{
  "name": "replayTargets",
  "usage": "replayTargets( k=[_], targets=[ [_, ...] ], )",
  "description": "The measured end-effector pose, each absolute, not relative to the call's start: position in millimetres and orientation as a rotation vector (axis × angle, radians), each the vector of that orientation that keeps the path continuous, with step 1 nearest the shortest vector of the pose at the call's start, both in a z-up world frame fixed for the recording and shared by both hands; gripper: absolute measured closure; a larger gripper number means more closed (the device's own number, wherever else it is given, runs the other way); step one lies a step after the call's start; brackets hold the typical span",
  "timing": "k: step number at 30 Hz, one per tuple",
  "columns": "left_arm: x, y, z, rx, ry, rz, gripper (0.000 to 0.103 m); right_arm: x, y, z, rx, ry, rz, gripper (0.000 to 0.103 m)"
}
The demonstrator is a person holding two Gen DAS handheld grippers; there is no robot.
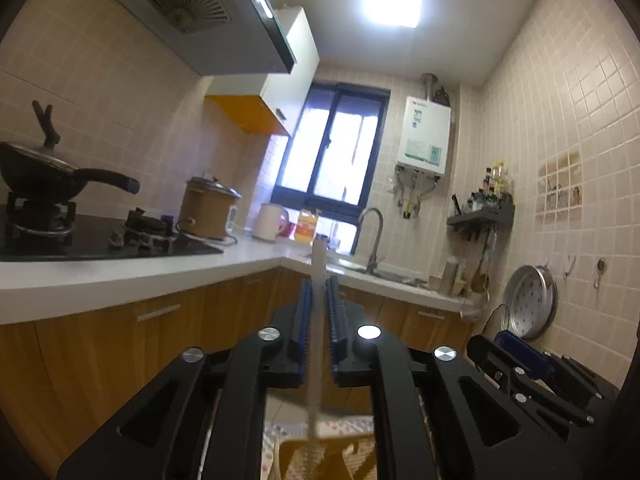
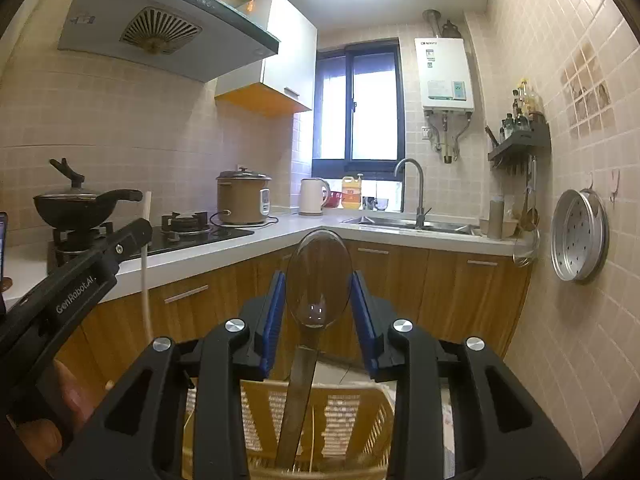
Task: Organize utensils
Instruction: 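Open both tools to drop the chopstick and spoon into the basket, then move both tools back down toward the black spoon and remaining utensils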
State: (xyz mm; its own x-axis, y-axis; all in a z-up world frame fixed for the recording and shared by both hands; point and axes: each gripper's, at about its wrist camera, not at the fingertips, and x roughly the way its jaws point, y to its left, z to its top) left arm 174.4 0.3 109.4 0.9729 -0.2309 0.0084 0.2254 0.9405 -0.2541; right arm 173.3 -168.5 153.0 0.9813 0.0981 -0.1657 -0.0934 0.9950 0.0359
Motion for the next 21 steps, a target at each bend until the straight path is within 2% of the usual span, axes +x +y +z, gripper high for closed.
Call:
replayTargets(
  k=[2, 6, 9, 12, 21],
  targets=[
    [167.9, 5.2, 109.1, -0.274, 0.049, -0.238, 0.083, 167.0, -169.8, 154.9, 0.025, 0.193, 0.118, 0.069],
    [153.3, 18.9, 112.4, -0.323, 0.106, -0.272, 0.070, 143.4, -174.4, 162.2, 0.022, 0.202, 0.131, 0.069],
    [137.6, 26.3, 117.2, -0.346, 0.135, -0.277, 0.068, 124.1, -182.2, 168.8, 0.049, 0.222, 0.152, 0.068],
    [116.3, 31.7, 121.8, -0.354, 0.173, -0.282, 0.068, 103.3, -189.2, 172.8, 0.069, 0.236, 0.165, 0.061],
    [73.7, 34.2, 103.8, -0.354, 0.387, -0.326, 0.063, 47.6, -200.3, 165.0, 0.092, 0.349, 0.193, 0.061]
  ],
)
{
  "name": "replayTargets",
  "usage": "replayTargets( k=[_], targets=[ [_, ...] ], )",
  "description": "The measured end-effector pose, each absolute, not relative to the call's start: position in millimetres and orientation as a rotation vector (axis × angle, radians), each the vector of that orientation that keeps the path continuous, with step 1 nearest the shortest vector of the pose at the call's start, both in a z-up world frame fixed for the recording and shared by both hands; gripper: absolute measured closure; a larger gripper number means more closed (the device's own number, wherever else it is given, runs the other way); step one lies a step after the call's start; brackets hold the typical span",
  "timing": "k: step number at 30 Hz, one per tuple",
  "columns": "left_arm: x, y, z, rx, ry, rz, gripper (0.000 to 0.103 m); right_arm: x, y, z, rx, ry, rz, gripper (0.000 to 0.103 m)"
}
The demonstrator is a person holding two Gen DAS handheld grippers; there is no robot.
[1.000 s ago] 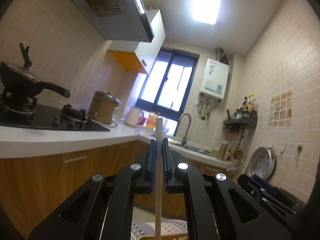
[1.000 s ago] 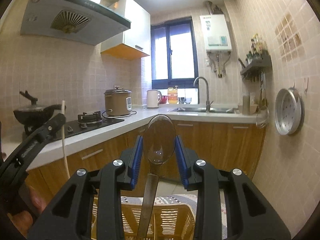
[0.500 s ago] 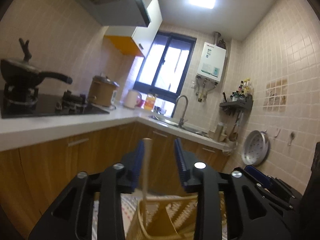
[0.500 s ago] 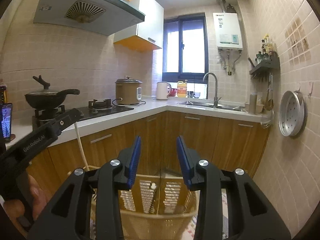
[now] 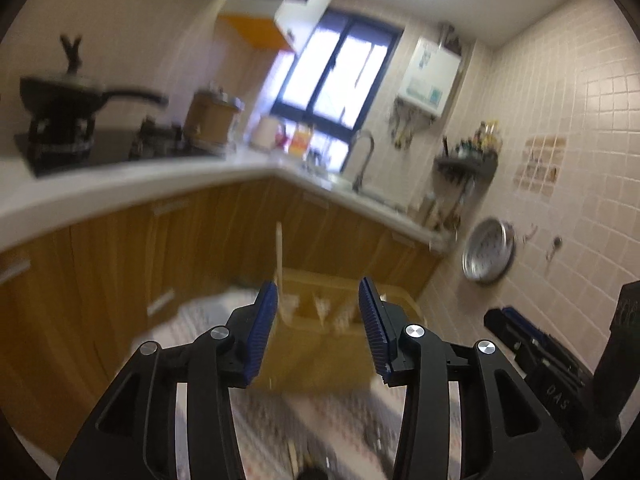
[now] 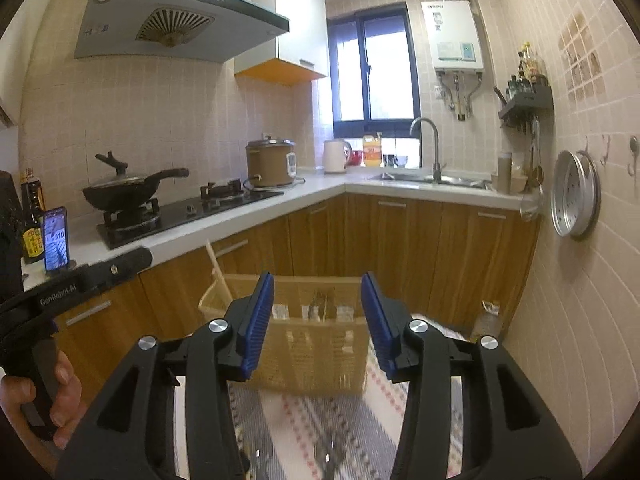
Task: Organize utensils
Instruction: 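Move both tools back down toward the black spoon and remaining utensils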
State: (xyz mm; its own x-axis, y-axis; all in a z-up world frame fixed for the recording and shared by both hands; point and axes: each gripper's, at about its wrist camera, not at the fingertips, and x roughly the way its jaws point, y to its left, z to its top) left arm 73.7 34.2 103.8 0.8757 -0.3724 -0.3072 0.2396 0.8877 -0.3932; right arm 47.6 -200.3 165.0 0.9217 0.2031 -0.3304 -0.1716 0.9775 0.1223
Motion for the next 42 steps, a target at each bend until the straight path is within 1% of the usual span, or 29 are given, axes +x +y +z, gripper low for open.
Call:
replayTargets(
  k=[5, 8, 11, 15, 20, 21, 23, 29, 42],
  targets=[
    [75.2, 24.5, 59.2, -0.312, 0.633, -0.382, 0.063, 42.3, -202.7, 136.6, 0.118, 0.485, 0.209, 0.061],
    [81.2, 16.7, 19.0, -0.270, 0.787, -0.398, 0.063, 53.8, -206.3, 105.3, 0.150, 0.621, 0.217, 0.061],
    [84.7, 17.4, -11.9, -0.289, 0.873, -0.427, 0.063, 62.2, -210.8, 71.7, 0.202, 0.754, 0.248, 0.061],
    [83.6, 21.0, -42.9, -0.300, 0.964, -0.459, 0.066, 62.8, -207.7, 47.8, 0.206, 0.829, 0.290, 0.061],
    [66.6, 8.6, -55.4, -0.182, 0.987, -0.458, 0.066, 66.4, -191.3, 32.6, 0.184, 0.921, 0.387, 0.062],
    [63.6, 6.4, -55.4, -0.157, 0.977, -0.448, 0.069, 67.2, -187.0, 30.3, 0.174, 0.939, 0.404, 0.067],
    [58.4, -1.9, -55.7, -0.091, 0.965, -0.420, 0.072, 68.2, -177.9, 25.0, 0.154, 0.974, 0.442, 0.070],
    [49.0, -16.3, -60.2, -0.024, 0.924, -0.372, 0.072, 70.3, -159.8, 14.6, 0.070, 1.025, 0.454, 0.078],
    [41.4, -37.7, -59.1, 0.074, 0.859, -0.301, 0.072, 75.1, -137.9, 5.7, -0.034, 1.049, 0.453, 0.078]
  ],
)
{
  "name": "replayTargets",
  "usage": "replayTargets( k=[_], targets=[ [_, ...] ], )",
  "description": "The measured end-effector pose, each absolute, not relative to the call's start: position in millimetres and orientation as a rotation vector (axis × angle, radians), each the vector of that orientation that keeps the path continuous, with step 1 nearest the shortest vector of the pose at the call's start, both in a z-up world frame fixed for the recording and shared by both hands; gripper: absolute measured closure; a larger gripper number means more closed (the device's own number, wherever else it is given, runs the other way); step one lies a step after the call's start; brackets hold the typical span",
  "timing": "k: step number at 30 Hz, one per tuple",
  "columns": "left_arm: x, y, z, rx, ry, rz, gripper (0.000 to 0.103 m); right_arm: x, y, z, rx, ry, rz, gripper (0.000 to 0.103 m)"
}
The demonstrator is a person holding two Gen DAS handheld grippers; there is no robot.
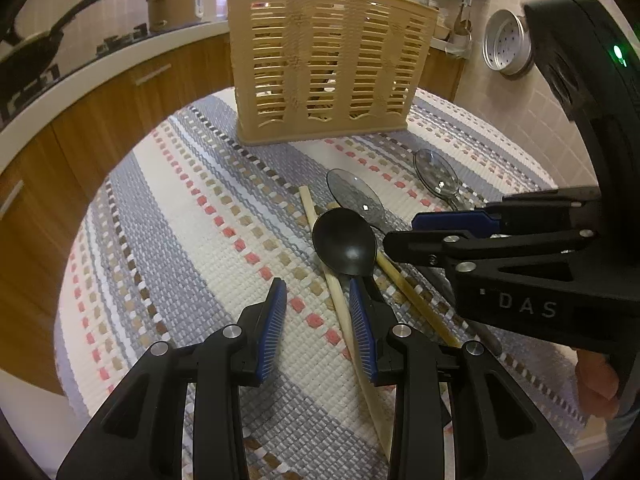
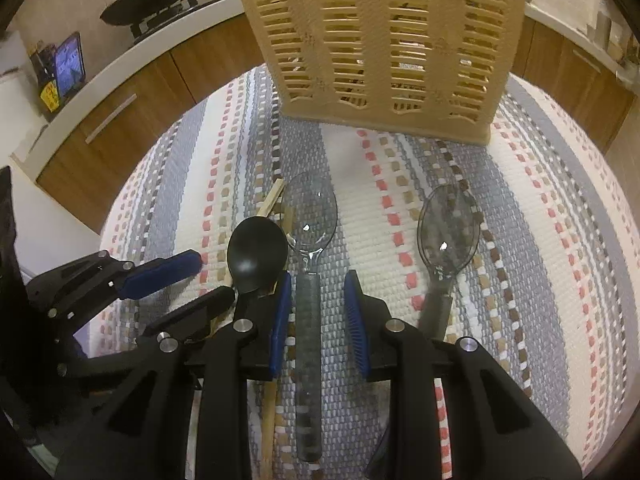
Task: Organize utensils
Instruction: 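Grasp a wooden chopstick with the left tool while the right tool grasps a clear spoon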
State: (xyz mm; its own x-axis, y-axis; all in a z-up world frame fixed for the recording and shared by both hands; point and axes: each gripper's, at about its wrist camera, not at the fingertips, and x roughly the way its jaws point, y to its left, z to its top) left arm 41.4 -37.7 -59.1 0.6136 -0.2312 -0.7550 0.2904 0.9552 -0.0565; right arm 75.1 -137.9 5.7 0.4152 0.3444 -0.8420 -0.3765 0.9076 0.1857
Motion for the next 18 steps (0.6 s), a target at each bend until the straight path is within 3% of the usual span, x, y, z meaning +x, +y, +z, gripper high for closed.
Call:
replayTargets(
  k=[1, 3, 6, 18],
  targets=[
    [40.4, -38.4, -59.1, 0.085, 0.854, -0.289, 0.073, 74.8, -135.6, 5.8, -0.053, 1.052, 0.442, 0.079],
    [39.2, -40.0, -59.4, 0.109, 0.847, -0.260, 0.084, 75.1, -131.3, 5.2, -0.097, 1.052, 0.403, 0.092],
    [39.1, -37.8, -59.3, 0.136, 0.839, -0.215, 0.099, 75.9, -132.7, 4.5, -0.082, 1.066, 0.388, 0.092],
    [41.7, 15.8, -56.2, -0.202, 0.941, -0.239, 0.099, 66.1, -152.5, 5.9, -0.019, 1.175, 0.250, 0.092]
  ],
)
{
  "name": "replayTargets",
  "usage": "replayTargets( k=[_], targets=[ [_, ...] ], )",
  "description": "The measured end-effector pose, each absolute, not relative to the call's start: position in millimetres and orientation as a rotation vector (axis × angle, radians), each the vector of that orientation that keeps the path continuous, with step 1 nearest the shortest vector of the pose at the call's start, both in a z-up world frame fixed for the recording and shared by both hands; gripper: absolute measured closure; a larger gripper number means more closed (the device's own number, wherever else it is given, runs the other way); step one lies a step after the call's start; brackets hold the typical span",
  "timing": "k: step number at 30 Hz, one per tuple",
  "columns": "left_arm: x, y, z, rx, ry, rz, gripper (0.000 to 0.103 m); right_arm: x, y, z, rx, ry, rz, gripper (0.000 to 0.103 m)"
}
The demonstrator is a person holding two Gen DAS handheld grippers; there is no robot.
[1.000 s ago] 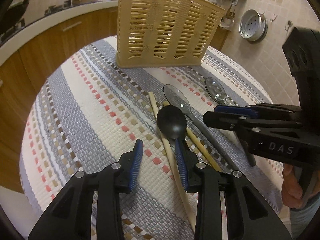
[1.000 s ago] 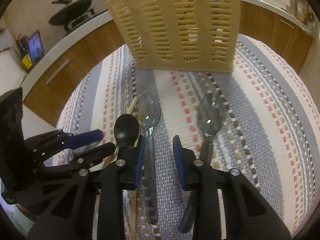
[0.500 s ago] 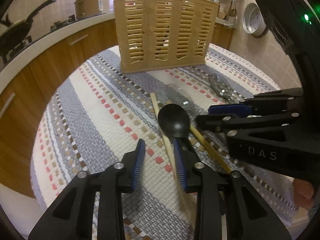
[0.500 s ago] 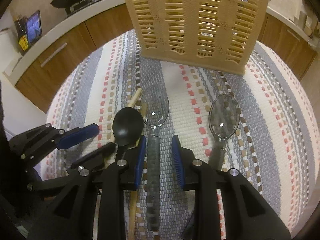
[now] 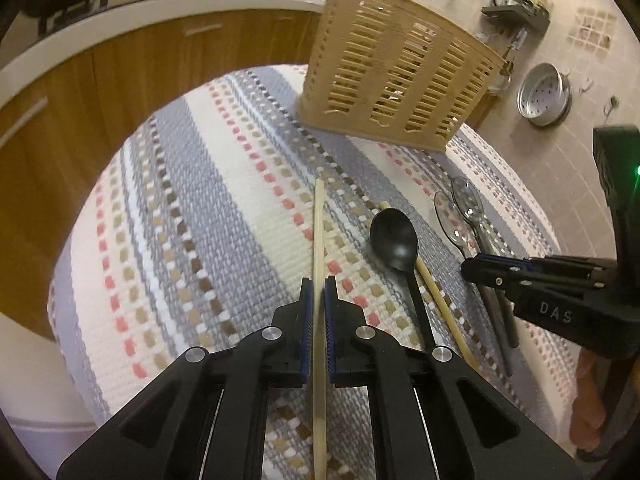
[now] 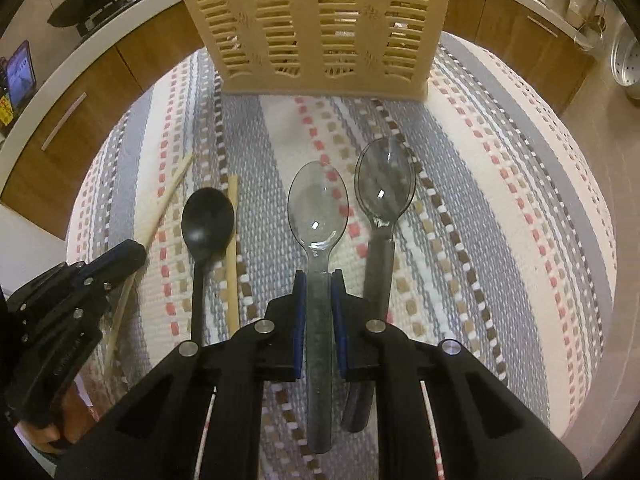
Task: Organize utensils
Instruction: 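Grasp a wooden chopstick with the left tool while the right tool grasps a clear spoon, then lift the chopstick and clear spoon and carry both over the beige basket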
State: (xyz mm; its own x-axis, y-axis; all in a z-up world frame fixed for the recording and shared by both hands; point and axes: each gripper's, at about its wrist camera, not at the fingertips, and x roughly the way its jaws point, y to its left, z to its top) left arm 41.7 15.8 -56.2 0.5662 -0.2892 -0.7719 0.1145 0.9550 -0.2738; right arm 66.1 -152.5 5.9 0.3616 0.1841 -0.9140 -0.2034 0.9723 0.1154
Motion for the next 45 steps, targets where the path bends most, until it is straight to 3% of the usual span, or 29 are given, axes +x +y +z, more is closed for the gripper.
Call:
replayTargets(
  k=[4, 9, 14, 19, 20, 23, 31, 35, 44, 45],
  targets=[
    [47.7, 22.6, -56.9, -0.277, 0.990, -0.269, 0.098, 68.0, -155.8, 4.4, 0.026, 1.193, 0.264, 0.092],
    [76.9, 24.3, -50.7, -0.299, 1.026, -0.333, 0.084, 76.1, -167.7, 5.8, 0.077, 1.215, 0.291, 0.091],
    [106.7, 12.2, -50.3, -0.193, 1.094, -0.338, 0.084, 88.9, -172.4, 12.2, 0.067, 1.212, 0.292, 0.084],
    [111.4, -12.9, -46.9, -0.014, 1.125, -0.391, 0.072, 101.2, -175.0, 13.7, 0.089, 1.218, 0.288, 0.077],
    [111.9, -15.8, -46.4, 0.005, 1.126, -0.385, 0.073, 103.6, -175.9, 13.7, 0.101, 1.222, 0.290, 0.077],
    [113.9, -20.2, -47.1, 0.064, 1.114, -0.345, 0.097, 111.4, -174.4, 10.9, 0.121, 1.243, 0.286, 0.077],
    [118.6, -4.4, -48.1, -0.014, 1.094, -0.370, 0.100, 121.5, -161.0, 12.4, 0.081, 1.265, 0.276, 0.076],
    [114.4, 4.4, -46.8, -0.038, 1.090, -0.375, 0.100, 123.6, -144.5, 7.9, 0.076, 1.268, 0.277, 0.061],
    [105.0, 16.9, -48.0, -0.078, 1.079, -0.387, 0.100, 123.4, -132.5, 4.3, 0.000, 1.254, 0.224, 0.061],
    [106.3, 17.2, -47.8, -0.081, 1.077, -0.388, 0.100, 121.9, -128.4, 4.0, -0.029, 1.248, 0.216, 0.065]
  ],
)
